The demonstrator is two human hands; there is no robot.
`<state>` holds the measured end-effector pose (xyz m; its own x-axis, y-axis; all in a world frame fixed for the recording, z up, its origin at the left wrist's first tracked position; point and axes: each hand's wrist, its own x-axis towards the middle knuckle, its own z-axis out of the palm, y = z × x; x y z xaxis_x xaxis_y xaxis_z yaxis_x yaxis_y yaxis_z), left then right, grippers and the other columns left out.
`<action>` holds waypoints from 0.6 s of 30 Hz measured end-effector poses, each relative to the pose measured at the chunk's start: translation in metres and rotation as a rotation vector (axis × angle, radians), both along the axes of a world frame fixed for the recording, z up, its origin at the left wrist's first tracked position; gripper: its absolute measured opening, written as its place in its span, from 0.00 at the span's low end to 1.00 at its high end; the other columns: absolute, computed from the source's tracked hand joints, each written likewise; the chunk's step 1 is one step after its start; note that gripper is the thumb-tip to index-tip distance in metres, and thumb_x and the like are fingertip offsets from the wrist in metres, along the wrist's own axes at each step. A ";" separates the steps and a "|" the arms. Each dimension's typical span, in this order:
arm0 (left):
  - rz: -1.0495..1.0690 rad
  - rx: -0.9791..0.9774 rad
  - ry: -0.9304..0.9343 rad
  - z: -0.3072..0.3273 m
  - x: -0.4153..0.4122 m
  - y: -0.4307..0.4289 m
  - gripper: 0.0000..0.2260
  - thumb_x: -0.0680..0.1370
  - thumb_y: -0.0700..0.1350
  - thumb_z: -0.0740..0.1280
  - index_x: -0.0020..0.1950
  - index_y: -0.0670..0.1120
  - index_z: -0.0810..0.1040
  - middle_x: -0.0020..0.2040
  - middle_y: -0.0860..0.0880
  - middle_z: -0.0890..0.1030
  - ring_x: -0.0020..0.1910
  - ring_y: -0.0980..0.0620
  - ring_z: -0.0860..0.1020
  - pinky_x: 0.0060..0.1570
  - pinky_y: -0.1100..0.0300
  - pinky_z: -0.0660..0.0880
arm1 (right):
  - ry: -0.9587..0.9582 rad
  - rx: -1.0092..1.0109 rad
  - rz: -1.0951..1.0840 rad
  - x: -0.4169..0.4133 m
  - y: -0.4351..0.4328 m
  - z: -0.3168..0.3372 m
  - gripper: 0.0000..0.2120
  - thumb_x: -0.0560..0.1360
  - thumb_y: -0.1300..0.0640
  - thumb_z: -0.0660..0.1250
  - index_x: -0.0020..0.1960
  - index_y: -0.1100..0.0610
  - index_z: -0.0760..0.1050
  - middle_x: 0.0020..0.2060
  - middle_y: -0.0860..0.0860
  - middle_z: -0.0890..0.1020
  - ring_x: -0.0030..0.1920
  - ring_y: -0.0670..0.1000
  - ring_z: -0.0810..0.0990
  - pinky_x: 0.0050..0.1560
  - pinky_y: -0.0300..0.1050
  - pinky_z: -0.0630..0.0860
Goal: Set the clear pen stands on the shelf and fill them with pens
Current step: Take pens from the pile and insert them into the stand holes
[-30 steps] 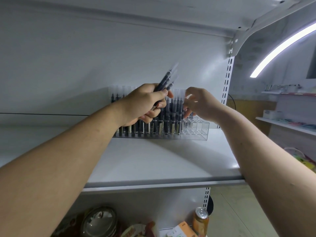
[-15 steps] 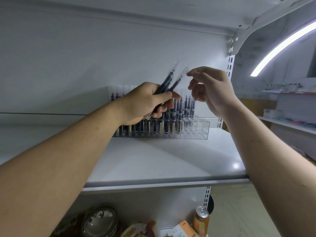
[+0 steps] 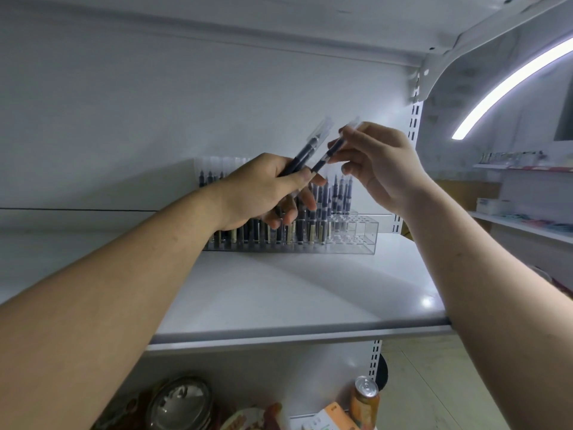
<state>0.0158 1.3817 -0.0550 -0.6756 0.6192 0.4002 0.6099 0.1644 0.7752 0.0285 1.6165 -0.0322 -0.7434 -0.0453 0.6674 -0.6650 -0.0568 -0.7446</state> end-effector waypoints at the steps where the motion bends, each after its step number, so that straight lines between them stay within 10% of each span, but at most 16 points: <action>1: -0.002 -0.001 0.006 -0.001 -0.001 0.000 0.12 0.88 0.48 0.61 0.64 0.45 0.81 0.44 0.46 0.84 0.31 0.50 0.74 0.28 0.58 0.70 | 0.007 -0.052 -0.020 -0.001 0.001 0.002 0.05 0.83 0.62 0.67 0.50 0.64 0.77 0.42 0.60 0.84 0.41 0.57 0.85 0.37 0.43 0.76; 5: 0.001 -0.016 0.035 -0.001 -0.003 0.000 0.12 0.89 0.47 0.60 0.64 0.45 0.81 0.37 0.48 0.73 0.28 0.53 0.63 0.26 0.59 0.60 | 0.075 -0.171 -0.250 -0.005 0.008 0.007 0.05 0.82 0.63 0.67 0.48 0.62 0.77 0.34 0.55 0.83 0.34 0.54 0.83 0.32 0.43 0.71; 18: 0.004 0.016 0.024 0.000 -0.006 -0.001 0.12 0.89 0.47 0.59 0.65 0.43 0.76 0.35 0.52 0.64 0.30 0.53 0.58 0.25 0.60 0.57 | 0.157 0.451 -0.634 -0.011 0.009 -0.008 0.05 0.84 0.59 0.68 0.52 0.60 0.80 0.35 0.52 0.85 0.33 0.50 0.86 0.33 0.39 0.77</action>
<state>0.0096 1.3803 -0.0555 -0.6686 0.6094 0.4262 0.6274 0.1545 0.7633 0.0173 1.6253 -0.0403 -0.6165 0.0639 0.7848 -0.5692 0.6525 -0.5003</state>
